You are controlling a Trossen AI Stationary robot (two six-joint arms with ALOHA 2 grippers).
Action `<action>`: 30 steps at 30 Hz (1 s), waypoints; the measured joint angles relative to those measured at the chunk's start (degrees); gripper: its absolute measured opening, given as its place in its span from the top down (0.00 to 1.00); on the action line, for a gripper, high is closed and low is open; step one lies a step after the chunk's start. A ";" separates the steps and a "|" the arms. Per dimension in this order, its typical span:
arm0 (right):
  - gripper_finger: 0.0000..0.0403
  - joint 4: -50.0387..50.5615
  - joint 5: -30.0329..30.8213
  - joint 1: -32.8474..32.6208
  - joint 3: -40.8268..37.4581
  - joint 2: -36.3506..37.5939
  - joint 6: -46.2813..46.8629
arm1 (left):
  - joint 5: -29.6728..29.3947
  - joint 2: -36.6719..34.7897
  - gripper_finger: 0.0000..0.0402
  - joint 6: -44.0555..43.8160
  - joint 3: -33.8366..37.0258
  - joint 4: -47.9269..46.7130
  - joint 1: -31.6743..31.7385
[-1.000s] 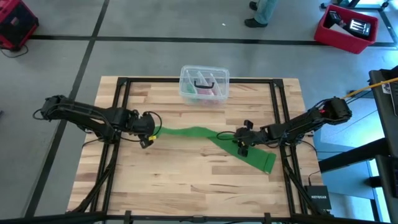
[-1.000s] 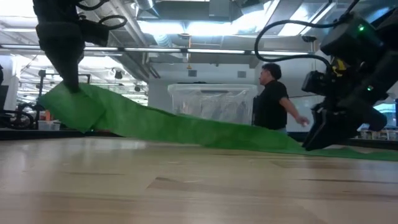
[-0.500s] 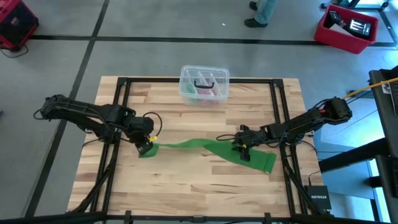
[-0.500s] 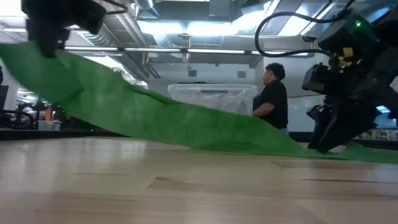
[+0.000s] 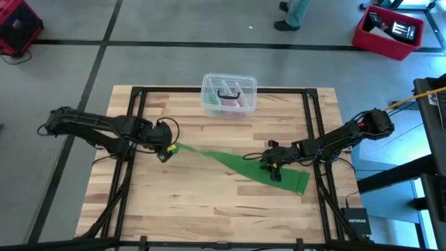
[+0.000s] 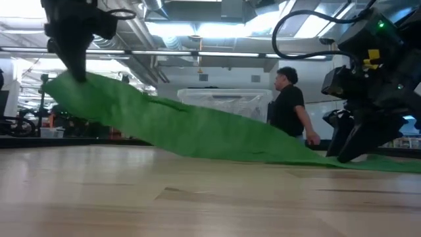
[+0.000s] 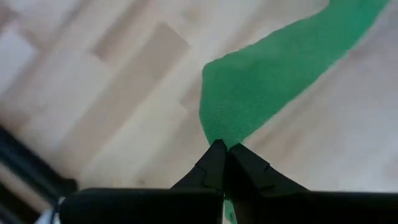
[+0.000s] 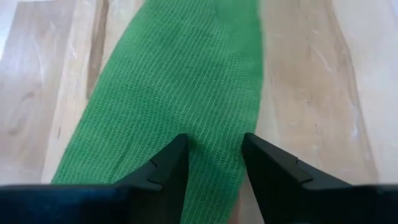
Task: Roll bandage
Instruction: Roll the green bandage
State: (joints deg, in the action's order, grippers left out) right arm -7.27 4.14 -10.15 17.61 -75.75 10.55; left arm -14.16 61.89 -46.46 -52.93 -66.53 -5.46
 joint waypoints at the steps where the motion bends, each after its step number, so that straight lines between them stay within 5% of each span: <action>1: 0.61 -0.02 0.22 0.00 0.00 0.00 0.02 | -1.12 0.00 0.99 -0.87 0.00 -0.93 0.62; 6: 0.61 -0.04 0.78 0.00 0.00 0.00 0.07 | -3.22 0.00 0.99 -6.85 0.02 -6.31 3.87; 15: 0.61 -0.15 0.88 0.02 -0.02 0.00 0.07 | -4.47 0.02 0.97 -3.98 0.02 -6.13 4.50; 30: 0.61 -0.19 1.35 0.04 -0.02 0.00 -0.30 | -4.55 0.04 0.61 0.62 5.51 -6.62 9.54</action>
State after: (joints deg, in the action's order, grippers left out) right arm -7.46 5.50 -10.11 17.58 -75.75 10.25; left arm -18.71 61.93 -45.84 -47.42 -73.15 4.09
